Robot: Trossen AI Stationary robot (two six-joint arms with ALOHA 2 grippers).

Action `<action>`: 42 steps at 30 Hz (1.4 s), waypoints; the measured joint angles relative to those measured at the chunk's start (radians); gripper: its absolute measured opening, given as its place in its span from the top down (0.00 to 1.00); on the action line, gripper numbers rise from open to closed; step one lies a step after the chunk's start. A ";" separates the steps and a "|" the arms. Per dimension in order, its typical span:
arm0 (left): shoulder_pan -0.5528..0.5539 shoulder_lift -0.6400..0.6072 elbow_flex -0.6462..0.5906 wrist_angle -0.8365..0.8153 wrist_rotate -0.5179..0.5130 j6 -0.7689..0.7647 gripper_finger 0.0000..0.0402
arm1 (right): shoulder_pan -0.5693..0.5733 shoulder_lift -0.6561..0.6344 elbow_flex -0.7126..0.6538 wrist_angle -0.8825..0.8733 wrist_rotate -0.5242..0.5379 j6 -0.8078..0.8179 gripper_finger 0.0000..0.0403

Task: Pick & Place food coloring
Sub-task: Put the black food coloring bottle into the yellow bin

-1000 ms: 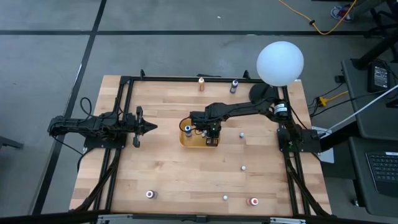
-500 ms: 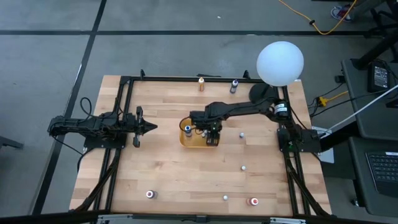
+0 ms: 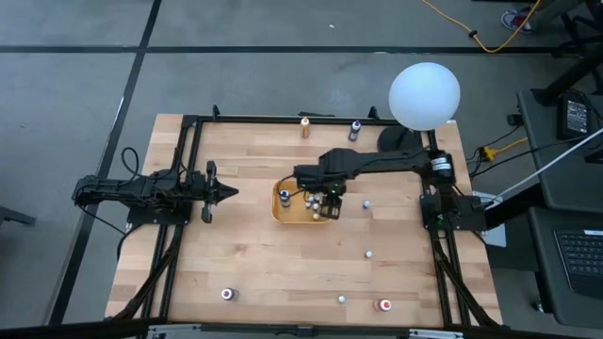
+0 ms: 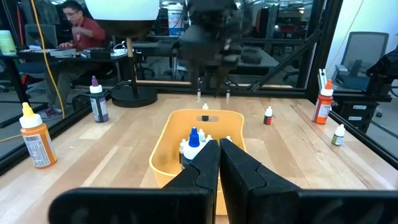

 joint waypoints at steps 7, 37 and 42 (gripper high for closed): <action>0.000 0.000 0.000 0.000 0.000 0.000 0.98 | 0.045 -0.235 -0.216 0.047 0.046 0.090 0.54; 0.000 0.000 0.000 0.000 0.000 0.000 0.98 | -0.012 -0.664 -1.021 0.555 0.010 -0.005 0.30; 0.000 0.000 0.000 0.000 0.000 0.000 0.98 | -0.045 -0.664 -1.058 0.627 0.008 -0.010 0.34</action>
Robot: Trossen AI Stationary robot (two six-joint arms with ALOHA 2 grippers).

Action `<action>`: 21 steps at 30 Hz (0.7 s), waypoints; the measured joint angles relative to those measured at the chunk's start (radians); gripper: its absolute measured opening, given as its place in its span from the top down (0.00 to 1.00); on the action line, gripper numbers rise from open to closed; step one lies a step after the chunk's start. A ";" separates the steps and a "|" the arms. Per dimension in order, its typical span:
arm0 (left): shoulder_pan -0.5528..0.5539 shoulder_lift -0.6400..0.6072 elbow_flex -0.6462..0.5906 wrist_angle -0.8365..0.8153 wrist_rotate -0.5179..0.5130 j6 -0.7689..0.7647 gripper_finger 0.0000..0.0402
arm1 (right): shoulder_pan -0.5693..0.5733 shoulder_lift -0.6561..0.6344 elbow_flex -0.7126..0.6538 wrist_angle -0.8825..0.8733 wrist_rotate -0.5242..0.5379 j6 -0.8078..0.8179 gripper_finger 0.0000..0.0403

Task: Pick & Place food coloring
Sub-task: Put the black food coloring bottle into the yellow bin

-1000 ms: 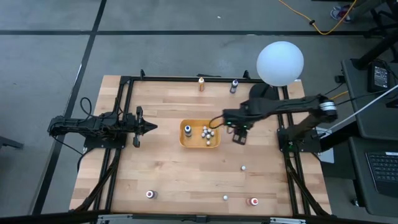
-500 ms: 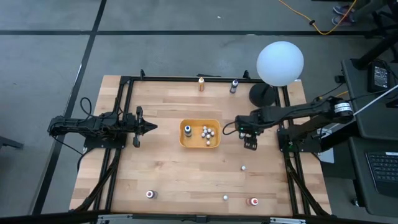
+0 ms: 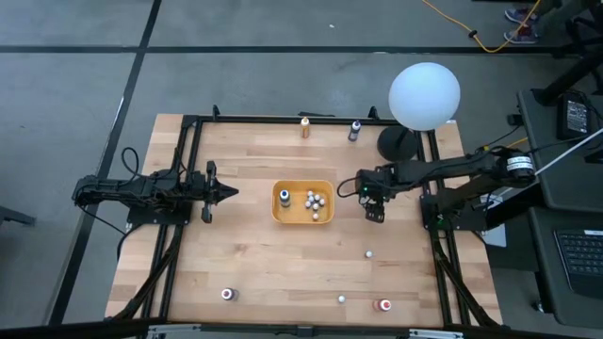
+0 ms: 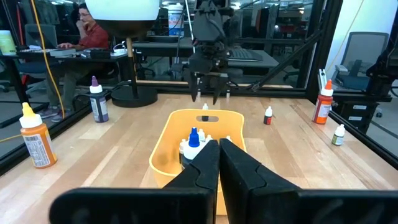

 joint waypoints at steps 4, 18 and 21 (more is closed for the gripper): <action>0.000 0.000 0.000 0.000 0.000 0.000 0.97 | -0.015 0.012 -0.015 0.028 -0.013 -0.002 0.35; 0.000 0.000 0.000 0.000 0.000 0.000 0.97 | -0.018 0.126 -0.015 0.081 -0.058 -0.028 0.35; 0.000 0.000 0.000 0.000 0.000 0.000 0.98 | -0.018 0.126 -0.015 0.081 -0.058 -0.025 0.35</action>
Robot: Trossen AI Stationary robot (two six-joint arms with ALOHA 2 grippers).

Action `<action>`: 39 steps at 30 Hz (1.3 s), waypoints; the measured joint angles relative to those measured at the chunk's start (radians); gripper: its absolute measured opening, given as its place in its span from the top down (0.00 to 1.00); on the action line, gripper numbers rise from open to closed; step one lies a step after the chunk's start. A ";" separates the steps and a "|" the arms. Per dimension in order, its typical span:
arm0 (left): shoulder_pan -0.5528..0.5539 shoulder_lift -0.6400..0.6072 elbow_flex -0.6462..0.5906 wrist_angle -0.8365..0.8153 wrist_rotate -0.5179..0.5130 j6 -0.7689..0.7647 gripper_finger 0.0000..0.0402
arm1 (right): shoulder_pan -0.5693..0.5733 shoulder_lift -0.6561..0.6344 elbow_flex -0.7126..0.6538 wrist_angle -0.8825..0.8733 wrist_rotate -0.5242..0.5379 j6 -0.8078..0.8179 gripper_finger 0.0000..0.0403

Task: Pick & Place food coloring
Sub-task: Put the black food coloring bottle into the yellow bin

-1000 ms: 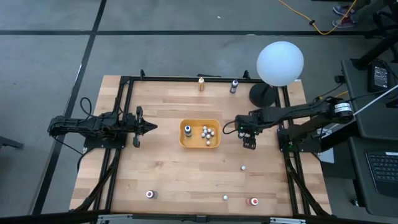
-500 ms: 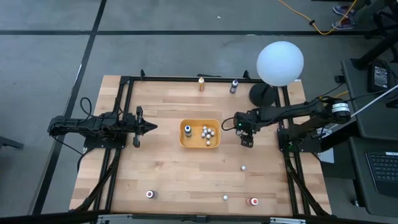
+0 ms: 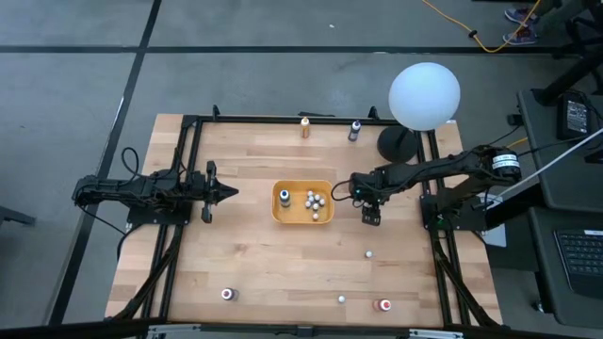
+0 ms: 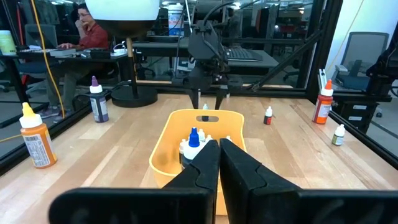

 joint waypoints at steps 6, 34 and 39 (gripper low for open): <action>0.000 0.000 0.000 0.000 0.000 0.000 0.98 | 0.000 0.000 0.000 0.000 0.000 0.003 0.42; 0.000 0.000 0.000 0.000 0.000 0.000 0.98 | 0.000 -0.001 0.002 0.006 0.000 0.016 0.74; 0.000 0.000 0.000 0.000 0.000 0.000 0.97 | 0.000 -0.001 0.002 0.005 -0.015 0.034 0.74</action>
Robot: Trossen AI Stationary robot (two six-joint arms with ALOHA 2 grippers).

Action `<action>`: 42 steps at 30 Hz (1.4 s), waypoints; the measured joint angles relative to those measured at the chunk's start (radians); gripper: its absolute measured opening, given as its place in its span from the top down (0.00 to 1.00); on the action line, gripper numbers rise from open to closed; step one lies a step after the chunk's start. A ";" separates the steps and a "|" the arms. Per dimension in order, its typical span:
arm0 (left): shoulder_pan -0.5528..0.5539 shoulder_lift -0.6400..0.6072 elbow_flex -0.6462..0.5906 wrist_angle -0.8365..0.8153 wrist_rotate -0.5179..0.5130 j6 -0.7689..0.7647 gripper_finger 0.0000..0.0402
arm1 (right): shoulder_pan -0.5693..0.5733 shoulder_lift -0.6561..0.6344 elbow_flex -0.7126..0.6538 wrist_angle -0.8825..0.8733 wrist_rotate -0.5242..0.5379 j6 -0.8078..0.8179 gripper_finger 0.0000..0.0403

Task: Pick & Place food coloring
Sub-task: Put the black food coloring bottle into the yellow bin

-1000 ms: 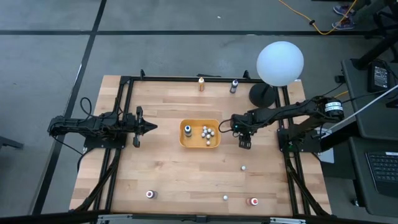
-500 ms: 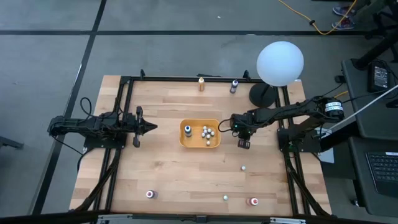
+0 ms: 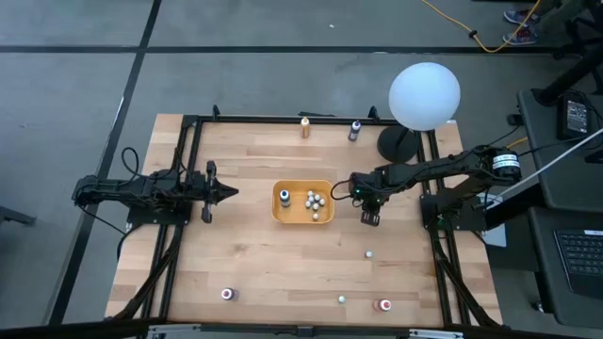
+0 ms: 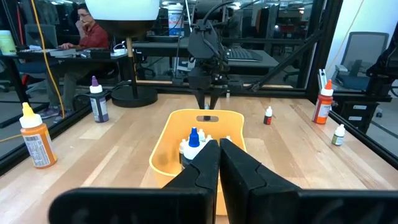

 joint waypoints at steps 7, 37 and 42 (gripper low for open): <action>0.000 0.000 0.000 0.000 0.000 0.000 0.98 | 0.000 0.000 0.000 -0.003 -0.021 0.024 0.74; 0.000 0.000 0.000 0.000 0.000 0.000 0.98 | -0.001 0.000 -0.002 -0.017 -0.019 0.021 0.67; 0.000 0.000 0.000 0.000 0.000 0.000 0.98 | -0.001 0.000 -0.002 -0.017 -0.019 0.022 0.76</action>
